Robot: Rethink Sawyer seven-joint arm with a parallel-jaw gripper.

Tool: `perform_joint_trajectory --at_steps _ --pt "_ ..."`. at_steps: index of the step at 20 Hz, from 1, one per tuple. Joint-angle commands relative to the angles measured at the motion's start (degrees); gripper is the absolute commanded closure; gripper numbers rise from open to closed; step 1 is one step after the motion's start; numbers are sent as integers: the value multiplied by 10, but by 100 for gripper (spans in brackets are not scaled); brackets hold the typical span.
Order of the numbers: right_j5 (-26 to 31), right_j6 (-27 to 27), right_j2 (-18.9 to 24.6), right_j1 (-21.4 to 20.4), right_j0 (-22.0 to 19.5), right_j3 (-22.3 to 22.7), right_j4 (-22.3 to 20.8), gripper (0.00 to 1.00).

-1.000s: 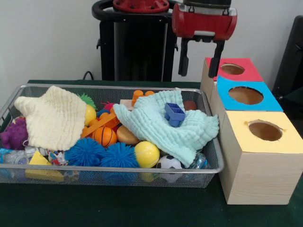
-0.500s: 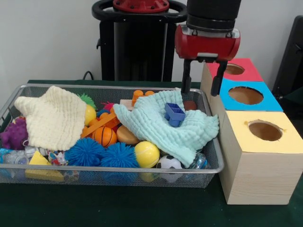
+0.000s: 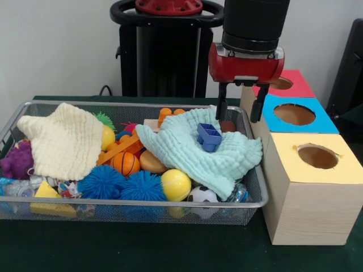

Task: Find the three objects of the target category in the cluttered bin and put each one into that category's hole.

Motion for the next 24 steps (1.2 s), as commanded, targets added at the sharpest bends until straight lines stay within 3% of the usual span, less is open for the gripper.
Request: perform_joint_trajectory --at_steps 1,7,18,24 --pt "-9 65 46 14 -23 48 16 0" --pt "-58 70 56 40 -40 58 19 0" --pt "-76 100 48 87 -28 6 28 0" --pt "-99 96 50 109 -25 4 23 0"
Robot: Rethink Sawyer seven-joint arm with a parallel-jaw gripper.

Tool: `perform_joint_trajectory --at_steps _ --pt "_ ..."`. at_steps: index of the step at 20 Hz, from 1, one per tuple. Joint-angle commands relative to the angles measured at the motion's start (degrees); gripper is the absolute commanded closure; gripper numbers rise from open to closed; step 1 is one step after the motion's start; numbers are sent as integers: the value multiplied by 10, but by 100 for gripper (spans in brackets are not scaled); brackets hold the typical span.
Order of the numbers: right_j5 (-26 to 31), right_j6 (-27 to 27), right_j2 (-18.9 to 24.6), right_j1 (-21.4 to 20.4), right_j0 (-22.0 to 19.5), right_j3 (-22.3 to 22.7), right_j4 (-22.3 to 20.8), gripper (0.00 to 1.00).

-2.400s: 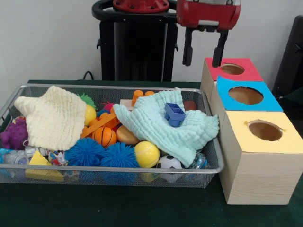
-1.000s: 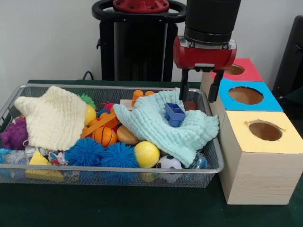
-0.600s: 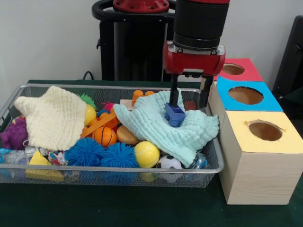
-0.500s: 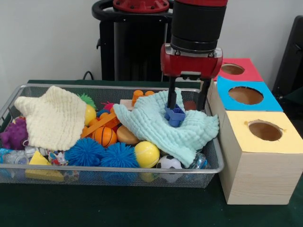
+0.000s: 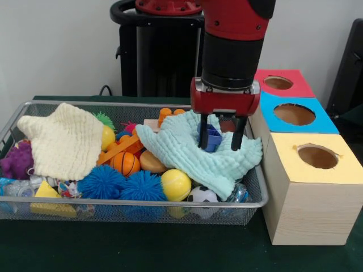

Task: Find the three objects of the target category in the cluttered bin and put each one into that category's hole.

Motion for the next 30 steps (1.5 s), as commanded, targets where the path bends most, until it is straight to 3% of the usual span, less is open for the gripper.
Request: perform_joint_trajectory --at_steps 1,10,14,15,30 --pt "-48 100 48 54 -1 5 17 0" --pt "-119 118 50 103 9 -13 24 0" --pt "-136 115 44 107 13 -12 21 0" --pt "-141 117 40 107 16 -13 21 100" --pt "-132 122 26 91 29 2 30 100"
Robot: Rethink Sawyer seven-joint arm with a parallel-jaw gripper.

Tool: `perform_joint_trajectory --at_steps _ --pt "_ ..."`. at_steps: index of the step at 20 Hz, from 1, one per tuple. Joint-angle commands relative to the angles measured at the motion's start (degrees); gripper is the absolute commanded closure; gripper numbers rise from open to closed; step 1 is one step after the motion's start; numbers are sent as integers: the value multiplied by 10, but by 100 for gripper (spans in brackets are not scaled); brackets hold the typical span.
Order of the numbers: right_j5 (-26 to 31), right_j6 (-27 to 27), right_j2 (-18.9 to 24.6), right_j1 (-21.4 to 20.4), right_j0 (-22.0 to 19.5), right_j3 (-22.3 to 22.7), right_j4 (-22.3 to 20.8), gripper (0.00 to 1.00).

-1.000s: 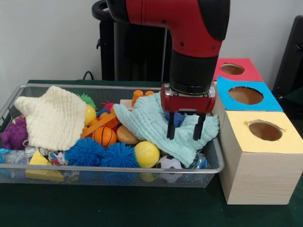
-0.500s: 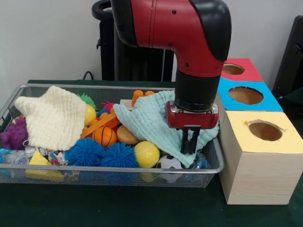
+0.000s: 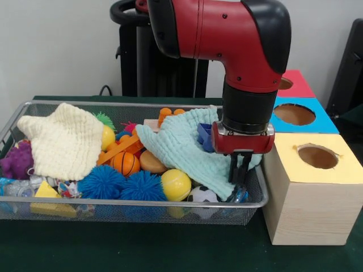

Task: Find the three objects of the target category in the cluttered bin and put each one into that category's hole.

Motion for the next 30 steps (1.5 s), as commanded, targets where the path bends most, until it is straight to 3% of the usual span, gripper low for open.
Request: perform_joint_trajectory --at_steps 1,8,20,21,23,30 --pt "-23 124 23 5 -4 4 28 100" --pt "-46 131 28 8 -8 11 34 100" --pt "-71 118 29 44 -1 -20 37 100" --pt "-69 113 30 45 -2 -22 35 0" --pt "-58 107 24 54 3 -40 34 0" --pt "-56 104 29 47 -1 -32 33 0"
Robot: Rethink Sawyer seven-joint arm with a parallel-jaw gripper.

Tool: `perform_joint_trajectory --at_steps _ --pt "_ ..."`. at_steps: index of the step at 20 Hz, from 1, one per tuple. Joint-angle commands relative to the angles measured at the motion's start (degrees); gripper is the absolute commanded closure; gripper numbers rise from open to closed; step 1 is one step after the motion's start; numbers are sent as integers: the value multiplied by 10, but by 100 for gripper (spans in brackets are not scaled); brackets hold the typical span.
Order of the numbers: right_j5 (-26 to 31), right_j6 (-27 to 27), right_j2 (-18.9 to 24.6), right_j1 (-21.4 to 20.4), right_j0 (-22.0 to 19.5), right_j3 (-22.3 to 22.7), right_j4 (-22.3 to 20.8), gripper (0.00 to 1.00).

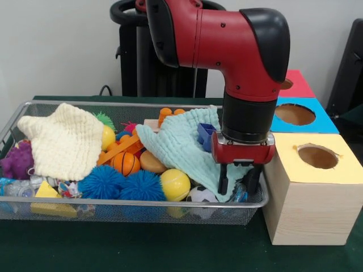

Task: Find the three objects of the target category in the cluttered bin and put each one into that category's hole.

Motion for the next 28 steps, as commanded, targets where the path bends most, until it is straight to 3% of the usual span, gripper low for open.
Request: perform_joint_trajectory --at_steps 1,9,10,23,28 --pt "-27 104 32 27 -2 -18 15 0" --pt "-42 103 32 33 -2 -22 12 0" --pt "-43 100 28 34 0 -24 7 100" --pt "-27 113 16 19 11 -16 15 100" --pt "17 112 11 -49 10 36 18 100"
